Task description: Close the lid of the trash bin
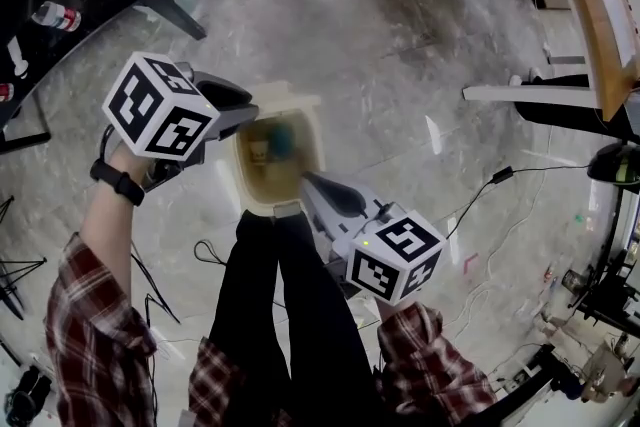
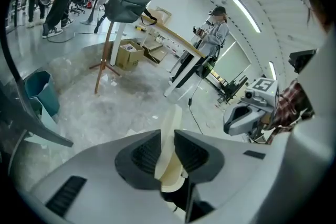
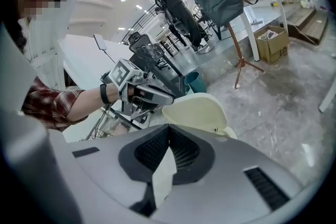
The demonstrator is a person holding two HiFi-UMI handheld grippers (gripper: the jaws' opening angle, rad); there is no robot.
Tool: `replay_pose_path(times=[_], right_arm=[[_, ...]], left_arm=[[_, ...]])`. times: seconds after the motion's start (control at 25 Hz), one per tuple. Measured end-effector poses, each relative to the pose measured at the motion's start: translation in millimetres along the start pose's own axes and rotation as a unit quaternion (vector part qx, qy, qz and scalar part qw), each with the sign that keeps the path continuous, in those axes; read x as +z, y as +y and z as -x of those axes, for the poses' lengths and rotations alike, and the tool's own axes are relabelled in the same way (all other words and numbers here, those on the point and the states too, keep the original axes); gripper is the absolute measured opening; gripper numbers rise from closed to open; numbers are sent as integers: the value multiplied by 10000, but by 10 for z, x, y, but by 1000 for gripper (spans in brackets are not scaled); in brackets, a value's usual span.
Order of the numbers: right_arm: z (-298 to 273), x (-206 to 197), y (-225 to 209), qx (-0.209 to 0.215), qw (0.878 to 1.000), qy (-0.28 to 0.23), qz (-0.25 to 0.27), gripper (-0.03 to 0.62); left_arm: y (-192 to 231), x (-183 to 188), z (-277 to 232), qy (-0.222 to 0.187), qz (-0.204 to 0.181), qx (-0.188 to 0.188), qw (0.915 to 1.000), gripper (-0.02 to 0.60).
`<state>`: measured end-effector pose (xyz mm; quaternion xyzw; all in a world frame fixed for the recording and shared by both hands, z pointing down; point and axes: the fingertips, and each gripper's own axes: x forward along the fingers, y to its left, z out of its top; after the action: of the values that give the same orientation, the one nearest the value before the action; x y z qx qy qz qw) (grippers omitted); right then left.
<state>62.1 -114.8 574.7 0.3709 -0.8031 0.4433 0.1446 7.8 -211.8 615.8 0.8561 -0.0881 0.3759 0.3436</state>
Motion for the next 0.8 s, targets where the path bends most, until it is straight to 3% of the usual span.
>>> replay_pose_path(times=[0.36, 0.8], right_arm=[[172, 86, -13, -74, 9996, -202, -171, 12], [112, -304, -192, -183, 9987, 9, -474, 12]], left_arm=[[-704, -676, -403, 351, 106, -998, 9943, 84], [-921, -1574, -1165, 680, 388, -838, 9934, 25]])
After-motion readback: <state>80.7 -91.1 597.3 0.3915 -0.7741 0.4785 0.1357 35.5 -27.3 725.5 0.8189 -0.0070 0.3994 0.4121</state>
